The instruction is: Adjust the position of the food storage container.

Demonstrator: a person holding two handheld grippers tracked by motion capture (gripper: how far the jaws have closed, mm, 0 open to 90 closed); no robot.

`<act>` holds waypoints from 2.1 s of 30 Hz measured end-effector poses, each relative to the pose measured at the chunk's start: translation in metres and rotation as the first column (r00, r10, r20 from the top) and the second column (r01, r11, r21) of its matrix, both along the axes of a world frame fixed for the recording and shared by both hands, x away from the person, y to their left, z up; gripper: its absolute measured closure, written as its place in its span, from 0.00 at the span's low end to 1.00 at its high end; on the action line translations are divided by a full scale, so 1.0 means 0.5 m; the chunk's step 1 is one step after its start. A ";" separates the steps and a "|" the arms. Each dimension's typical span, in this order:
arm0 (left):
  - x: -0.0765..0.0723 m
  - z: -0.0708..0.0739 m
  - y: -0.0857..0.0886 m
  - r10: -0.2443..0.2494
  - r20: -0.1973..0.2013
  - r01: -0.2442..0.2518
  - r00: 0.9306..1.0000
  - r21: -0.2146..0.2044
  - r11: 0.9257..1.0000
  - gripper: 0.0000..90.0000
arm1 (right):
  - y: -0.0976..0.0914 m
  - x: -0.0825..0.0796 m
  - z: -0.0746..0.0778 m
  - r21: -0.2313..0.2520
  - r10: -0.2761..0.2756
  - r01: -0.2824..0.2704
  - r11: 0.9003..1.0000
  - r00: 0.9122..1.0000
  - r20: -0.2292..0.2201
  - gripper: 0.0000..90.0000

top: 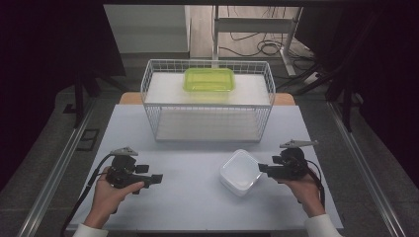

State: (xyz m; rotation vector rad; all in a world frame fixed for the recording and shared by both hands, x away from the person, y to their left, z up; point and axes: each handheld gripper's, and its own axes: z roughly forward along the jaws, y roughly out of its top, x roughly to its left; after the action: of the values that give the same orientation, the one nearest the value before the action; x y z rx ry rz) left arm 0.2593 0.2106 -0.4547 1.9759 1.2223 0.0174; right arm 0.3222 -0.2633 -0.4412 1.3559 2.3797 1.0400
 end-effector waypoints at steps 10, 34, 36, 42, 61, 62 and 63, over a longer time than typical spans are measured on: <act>-0.002 -0.001 -0.005 -0.002 0.004 0.002 1.000 -0.012 1.000 0.29 | -0.005 0.052 -0.008 -0.072 -0.044 0.044 0.996 0.999 -0.005 0.55; -0.005 0.000 -0.007 -0.013 0.006 0.013 1.000 -0.028 1.000 0.29 | 0.034 0.065 -0.043 -0.227 0.197 -0.199 0.953 0.980 -0.032 0.99; -0.005 0.000 -0.006 -0.014 0.006 0.014 1.000 -0.026 1.000 0.29 | 0.039 0.055 -0.042 -0.233 0.206 -0.209 0.950 0.978 -0.037 0.99; -0.005 -0.003 -0.010 -0.019 -0.002 0.019 1.000 -0.020 1.000 0.29 | 0.051 0.021 -0.036 -0.227 0.203 -0.208 0.952 0.978 -0.046 0.99; -0.004 -0.003 -0.008 -0.029 -0.001 0.029 1.000 -0.023 0.999 0.27 | 0.119 -0.059 -0.040 -0.156 0.147 -0.157 0.975 0.986 -0.076 0.99; -0.004 -0.003 -0.008 -0.029 -0.001 0.029 1.000 -0.021 0.999 0.27 | 0.122 -0.062 -0.040 -0.154 0.146 -0.157 0.975 0.986 -0.077 0.99; -0.003 -0.003 -0.008 -0.029 -0.002 0.029 1.000 -0.020 0.999 0.27 | 0.125 -0.063 -0.041 -0.153 0.150 -0.160 0.975 0.986 -0.075 0.99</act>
State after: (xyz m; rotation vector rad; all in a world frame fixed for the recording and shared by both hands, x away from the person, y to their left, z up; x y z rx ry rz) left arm 0.2577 0.2064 -0.4565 1.9767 1.1907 -0.0121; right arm 0.2907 -0.2006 -0.4616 1.1810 2.5882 0.8335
